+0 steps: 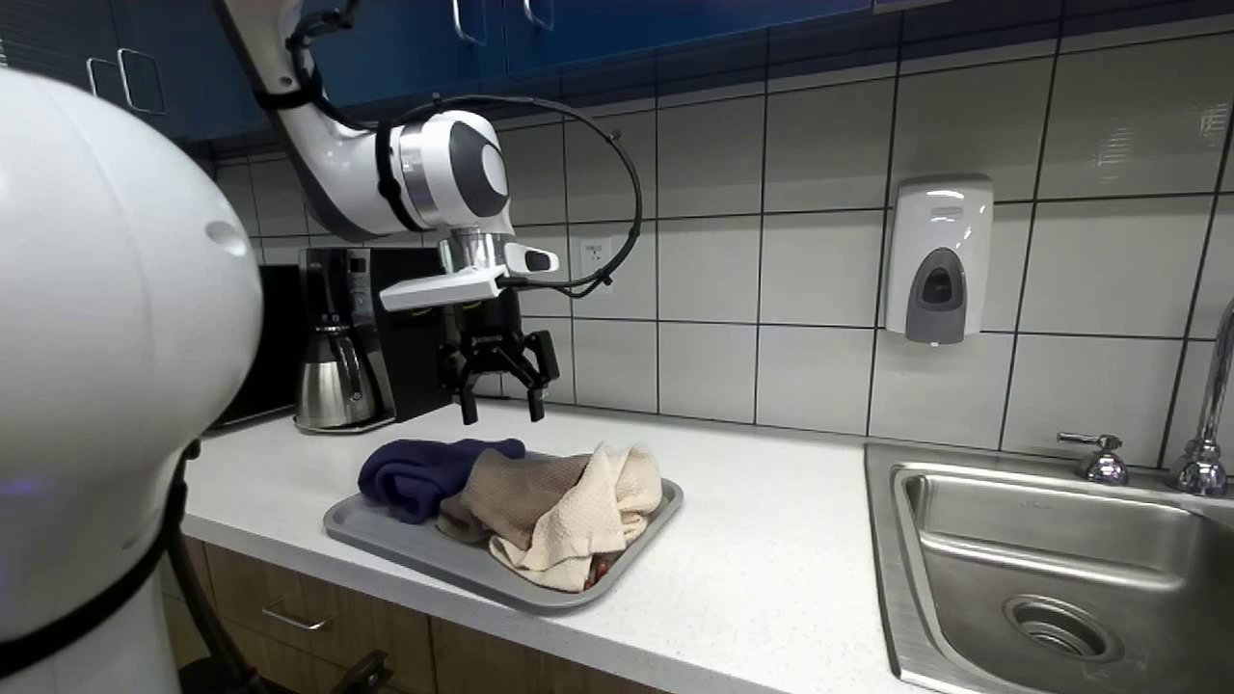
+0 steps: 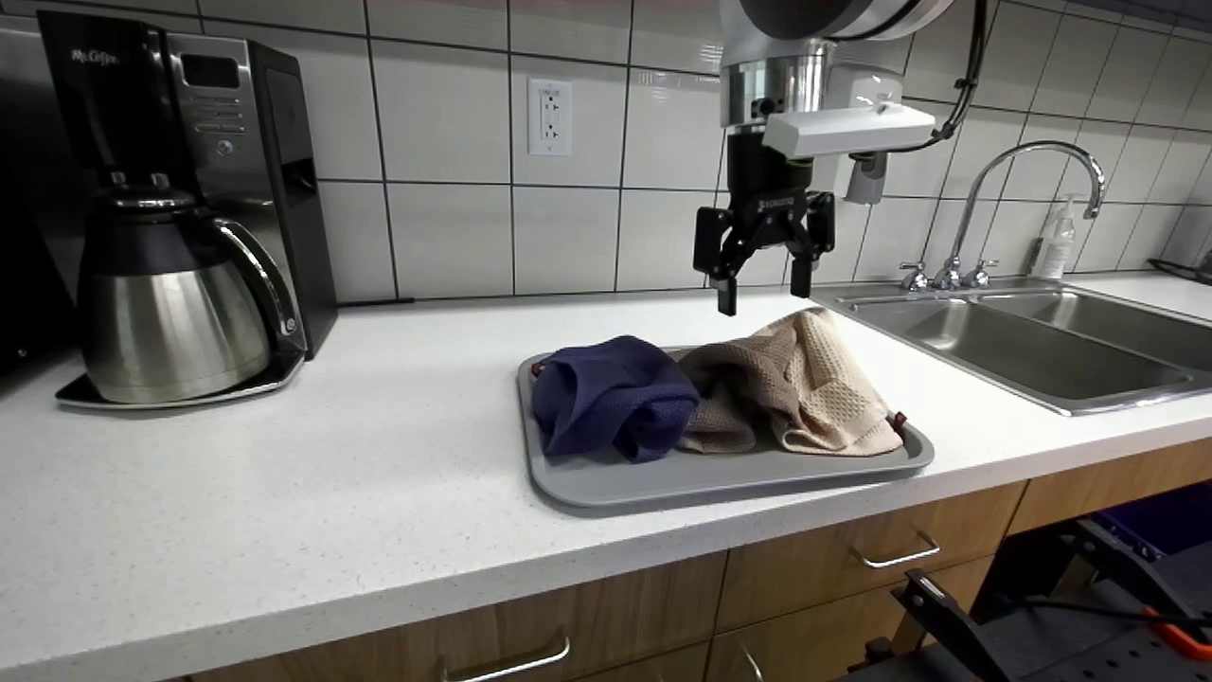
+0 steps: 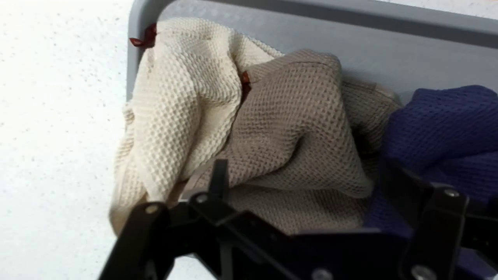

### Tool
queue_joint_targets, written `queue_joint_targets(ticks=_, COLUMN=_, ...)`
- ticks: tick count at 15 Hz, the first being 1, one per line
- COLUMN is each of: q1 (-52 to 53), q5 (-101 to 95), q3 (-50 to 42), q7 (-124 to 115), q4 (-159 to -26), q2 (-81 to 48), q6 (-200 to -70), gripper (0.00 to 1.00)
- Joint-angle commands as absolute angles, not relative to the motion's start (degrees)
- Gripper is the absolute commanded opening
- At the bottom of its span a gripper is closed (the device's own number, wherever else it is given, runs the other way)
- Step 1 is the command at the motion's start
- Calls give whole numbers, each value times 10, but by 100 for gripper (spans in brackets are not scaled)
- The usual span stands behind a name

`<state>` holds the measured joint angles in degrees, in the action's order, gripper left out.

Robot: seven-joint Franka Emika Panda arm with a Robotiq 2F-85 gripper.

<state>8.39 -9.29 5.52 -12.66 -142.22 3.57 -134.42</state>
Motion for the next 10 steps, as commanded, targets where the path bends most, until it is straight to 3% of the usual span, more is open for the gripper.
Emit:
queue_joint_targets(ticks=1, q1=63, q5=-118, q3=57, q7=-172, q4=-1457, q2=87, q6=-1336, gripper=100)
queue_joint_targets(ticks=10, q1=29, q5=-116, q3=54, q7=-191, q4=-1517, q2=159, q6=-1330, gripper=100)
